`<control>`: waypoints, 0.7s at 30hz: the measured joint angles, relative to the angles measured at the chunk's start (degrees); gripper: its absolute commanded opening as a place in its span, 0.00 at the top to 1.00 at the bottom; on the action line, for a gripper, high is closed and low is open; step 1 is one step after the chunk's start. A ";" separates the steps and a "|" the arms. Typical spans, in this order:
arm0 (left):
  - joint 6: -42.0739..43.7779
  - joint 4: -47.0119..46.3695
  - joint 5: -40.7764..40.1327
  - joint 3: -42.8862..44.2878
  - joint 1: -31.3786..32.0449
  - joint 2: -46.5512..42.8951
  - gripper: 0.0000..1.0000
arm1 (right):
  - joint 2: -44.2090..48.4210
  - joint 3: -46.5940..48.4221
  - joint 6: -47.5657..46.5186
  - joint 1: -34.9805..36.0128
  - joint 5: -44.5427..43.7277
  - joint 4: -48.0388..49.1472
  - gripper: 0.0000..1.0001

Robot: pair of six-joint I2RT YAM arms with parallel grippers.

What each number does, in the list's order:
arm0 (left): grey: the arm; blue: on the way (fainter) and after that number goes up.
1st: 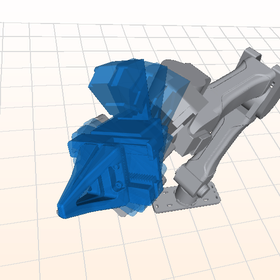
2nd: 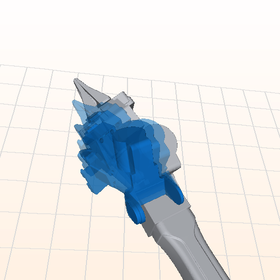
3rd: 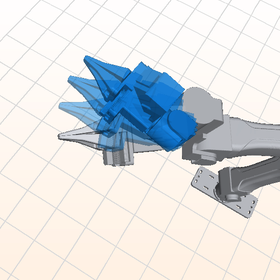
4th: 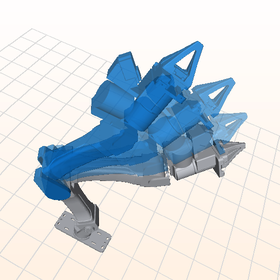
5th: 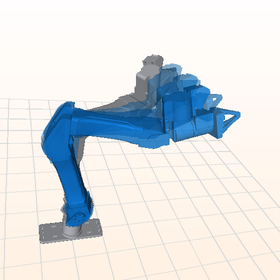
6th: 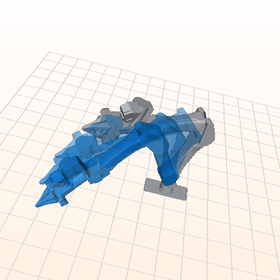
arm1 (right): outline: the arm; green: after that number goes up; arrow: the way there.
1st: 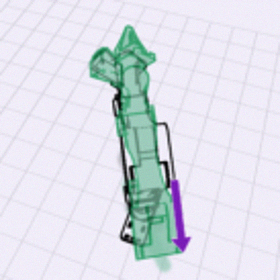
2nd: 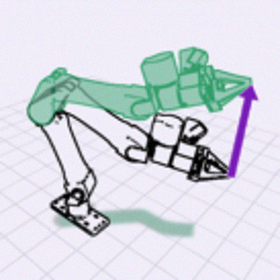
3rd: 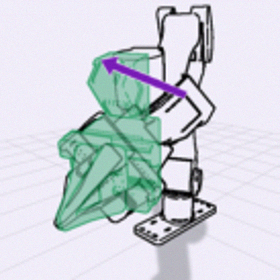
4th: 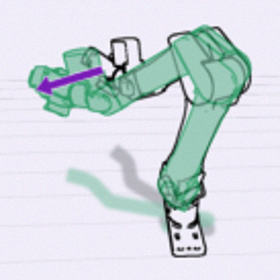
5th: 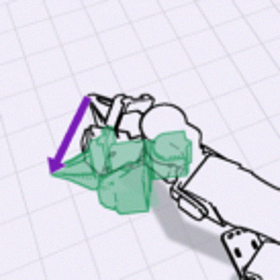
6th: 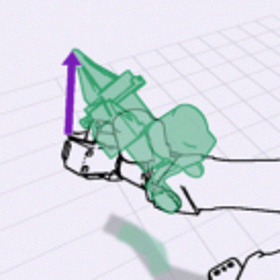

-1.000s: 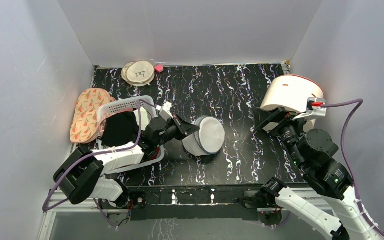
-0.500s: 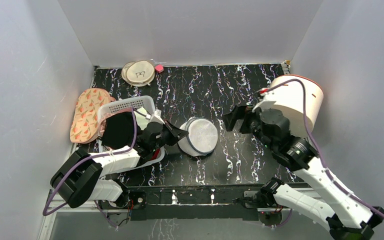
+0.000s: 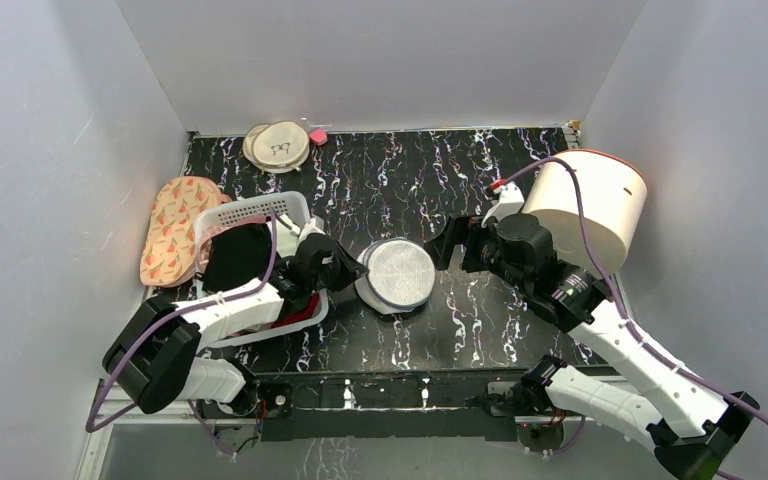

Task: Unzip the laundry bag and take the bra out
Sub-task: Close the laundry bag at the center of the board, then reset both arms

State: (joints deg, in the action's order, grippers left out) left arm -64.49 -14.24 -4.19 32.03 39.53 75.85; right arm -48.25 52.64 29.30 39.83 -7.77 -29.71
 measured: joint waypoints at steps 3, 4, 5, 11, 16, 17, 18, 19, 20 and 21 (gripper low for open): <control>2.03 3.10 -0.22 2.93 0.00 0.00 0.63 | 0.17 0.00 0.00 0.00 -0.02 0.02 0.02; 2.67 3.65 -0.31 3.74 0.00 -0.02 0.57 | 0.20 0.00 0.00 0.00 -0.02 0.02 0.02; 3.23 4.15 -0.39 4.59 0.00 -0.13 0.51 | 0.20 0.00 0.00 0.00 -0.04 0.02 0.02; 5.22 7.15 -1.40 6.56 0.00 -4.31 0.36 | 0.20 0.00 -0.04 0.00 -0.26 0.02 0.02; 8.26 9.99 -2.25 10.23 0.00 -6.69 0.21 | 0.15 0.00 -0.39 0.00 -0.98 0.02 0.02; 9.38 10.60 -2.47 11.52 0.00 -6.80 0.09 | 0.13 0.00 -0.52 0.00 -1.16 0.02 0.02; 10.80 11.13 -2.58 12.81 0.00 -6.80 0.03 | 0.04 0.00 -0.72 0.00 -1.36 0.02 0.02; 12.63 11.78 -2.75 14.40 0.00 -6.80 0.02 | -0.13 0.00 -0.90 0.00 -1.55 0.04 0.02; 14.60 12.44 -2.97 16.06 -0.04 -6.80 0.02 | -0.37 0.00 -1.16 0.00 -1.86 0.07 0.02; 16.79 13.29 -3.39 17.97 -0.09 -6.75 0.02 | -0.70 0.00 -1.44 0.00 -2.23 0.07 0.02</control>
State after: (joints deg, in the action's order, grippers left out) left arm -47.70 -0.95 -7.57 50.00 39.44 69.10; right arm -48.95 52.64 27.86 39.83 -10.00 -29.65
